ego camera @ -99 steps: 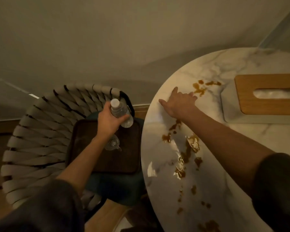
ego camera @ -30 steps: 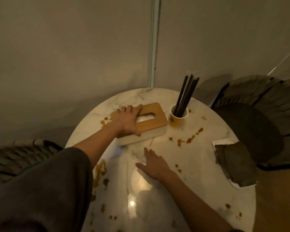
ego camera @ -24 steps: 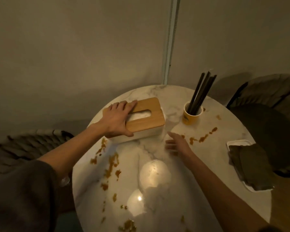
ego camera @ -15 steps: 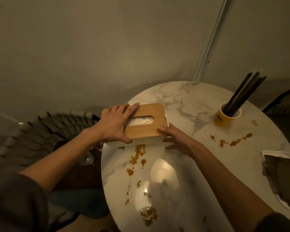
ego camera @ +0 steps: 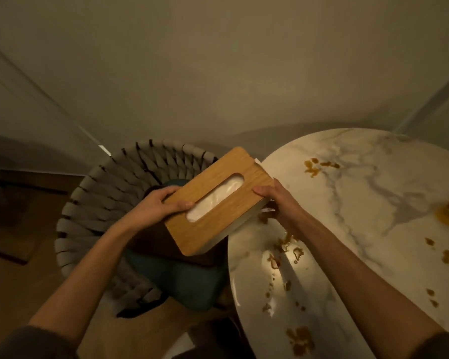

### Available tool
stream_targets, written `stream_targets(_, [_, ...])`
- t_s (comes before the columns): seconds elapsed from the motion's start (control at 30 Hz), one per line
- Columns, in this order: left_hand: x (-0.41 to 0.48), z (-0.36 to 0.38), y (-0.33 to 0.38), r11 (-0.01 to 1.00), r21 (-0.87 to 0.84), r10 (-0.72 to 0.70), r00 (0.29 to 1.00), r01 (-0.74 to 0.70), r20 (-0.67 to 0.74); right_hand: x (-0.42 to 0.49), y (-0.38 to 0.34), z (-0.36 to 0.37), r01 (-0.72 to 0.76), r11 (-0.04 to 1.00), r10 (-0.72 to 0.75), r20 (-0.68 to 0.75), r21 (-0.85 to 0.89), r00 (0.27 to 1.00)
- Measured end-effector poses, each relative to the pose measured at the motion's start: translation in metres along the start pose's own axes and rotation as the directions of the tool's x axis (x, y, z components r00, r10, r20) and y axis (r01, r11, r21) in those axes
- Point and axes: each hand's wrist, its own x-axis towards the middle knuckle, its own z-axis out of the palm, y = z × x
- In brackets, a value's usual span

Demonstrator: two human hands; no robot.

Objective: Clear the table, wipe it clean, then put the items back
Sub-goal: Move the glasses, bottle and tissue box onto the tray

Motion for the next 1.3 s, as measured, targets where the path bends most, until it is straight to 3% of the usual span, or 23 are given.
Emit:
stream_targets(0.1, [-0.021,-0.022,-0.041,0.932,-0.323,-0.131,0.984,0.165,0.122,0.015,-0.008,0.037,0.012,1.000,-0.010,0.076,-0.019,0.997])
stream_targets(0.2, [-0.041,-0.023,-0.087,0.738,-0.614,-0.194,0.959,0.281,0.206,0.032,-0.009,0.082,0.006,1.000,-0.006,0.106,0.001,0.994])
stream_targets(0.27, [-0.047,-0.019,-0.118,0.645,-0.714,-0.192,0.962,0.271,0.192,0.045,-0.002,0.112,-0.020,0.999,0.017,0.097,0.030,0.995])
stream_targets(0.4, [-0.043,-0.026,-0.161,0.571,-0.798,-0.216,0.973,0.193,0.081,0.069,0.028,0.163,-0.101,0.994,0.098,0.065,0.045,0.993])
stream_targets(0.63, [0.000,-0.065,-0.230,0.599,-0.776,-0.388,0.920,0.199,-0.064,0.054,0.101,0.248,-0.250,0.959,0.279,0.297,-0.132,0.913])
stream_targets(0.83, [0.072,-0.084,-0.288,0.605,-0.722,-0.517,0.855,0.336,-0.035,0.124,0.168,0.288,-0.149,0.962,0.196,0.194,-0.229,0.961])
stream_targets(1.03, [0.135,-0.073,-0.351,0.530,-0.745,-0.589,0.808,0.406,0.021,0.179,0.215,0.299,-0.190,0.935,0.229,0.101,-0.300,0.968])
stream_targets(1.2, [0.164,-0.061,-0.379,0.561,-0.770,-0.649,0.739,0.304,-0.181,0.199,0.222,0.311,-0.145,0.913,0.219,0.159,-0.381,0.963])
stream_targets(1.3, [0.165,-0.057,-0.387,0.734,-0.614,-0.588,0.725,0.292,-0.358,0.206,0.219,0.323,-0.202,0.895,0.302,0.206,-0.398,0.931])
